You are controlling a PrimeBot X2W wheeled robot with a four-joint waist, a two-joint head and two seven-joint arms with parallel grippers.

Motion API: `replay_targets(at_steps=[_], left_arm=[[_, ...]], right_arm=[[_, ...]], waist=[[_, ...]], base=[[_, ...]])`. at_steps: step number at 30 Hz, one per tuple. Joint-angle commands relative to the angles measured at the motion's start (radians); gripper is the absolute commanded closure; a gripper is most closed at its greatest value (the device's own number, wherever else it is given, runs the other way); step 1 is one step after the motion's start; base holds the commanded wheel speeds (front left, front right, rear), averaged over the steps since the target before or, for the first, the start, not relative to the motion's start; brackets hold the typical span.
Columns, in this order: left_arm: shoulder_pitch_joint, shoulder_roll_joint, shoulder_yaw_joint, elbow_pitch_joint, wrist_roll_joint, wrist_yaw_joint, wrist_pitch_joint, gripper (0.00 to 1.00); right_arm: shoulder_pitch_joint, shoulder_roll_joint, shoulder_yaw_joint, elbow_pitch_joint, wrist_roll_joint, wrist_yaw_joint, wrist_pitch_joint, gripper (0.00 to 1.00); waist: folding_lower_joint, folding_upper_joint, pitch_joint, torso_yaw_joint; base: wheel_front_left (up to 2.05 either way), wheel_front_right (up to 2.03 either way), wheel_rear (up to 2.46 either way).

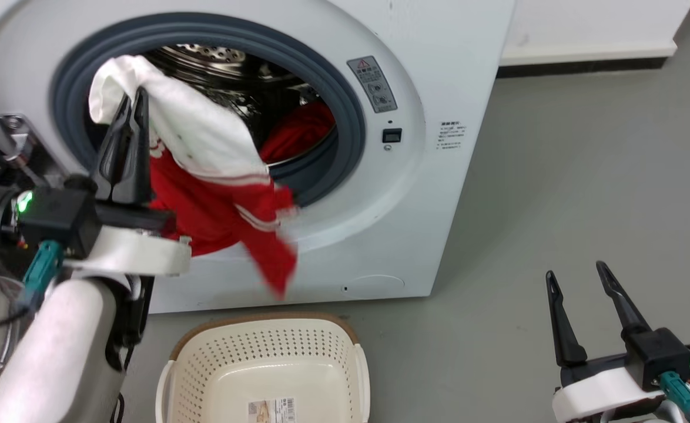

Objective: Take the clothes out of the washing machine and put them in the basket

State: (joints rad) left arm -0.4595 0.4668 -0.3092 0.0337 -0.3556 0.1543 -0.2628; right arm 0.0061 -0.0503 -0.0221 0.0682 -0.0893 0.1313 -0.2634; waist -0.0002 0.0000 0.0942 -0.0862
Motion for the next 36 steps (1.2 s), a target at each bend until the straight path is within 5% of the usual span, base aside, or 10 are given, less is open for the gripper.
replay_targets(at_steps=[1,15,24,36], left_arm=[[0.026,-0.003,0.012,-0.025,0.008,0.005,-0.003,1.0],[0.334,-0.027,0.08,-0.256,0.004,-0.003,-0.003,1.0],[0.413,-0.05,0.027,-0.1,-0.027,-0.037,0.009,1.0],[0.291,-0.134,0.037,0.16,0.0,-0.12,-0.004,1.0]], right_arm=[[0.02,0.0,-0.001,0.003,0.0,-0.001,-0.002,0.0],[0.046,0.0,-0.014,0.012,-0.01,-0.001,-0.002,0.0],[0.014,0.0,-0.012,0.005,-0.019,-0.001,-0.002,0.0],[-0.046,0.0,-0.022,-0.016,-0.045,-0.001,-0.002,0.0]], waist=[[0.0002,0.0,-0.018,0.015],[0.0002,0.0,-0.034,0.058],[0.0002,0.0,0.026,0.073],[0.0002,0.0,0.189,0.058]], base=[[0.0,0.0,0.0],[0.0,0.0,0.0],[0.0,0.0,0.0],[0.0,0.0,0.0]])
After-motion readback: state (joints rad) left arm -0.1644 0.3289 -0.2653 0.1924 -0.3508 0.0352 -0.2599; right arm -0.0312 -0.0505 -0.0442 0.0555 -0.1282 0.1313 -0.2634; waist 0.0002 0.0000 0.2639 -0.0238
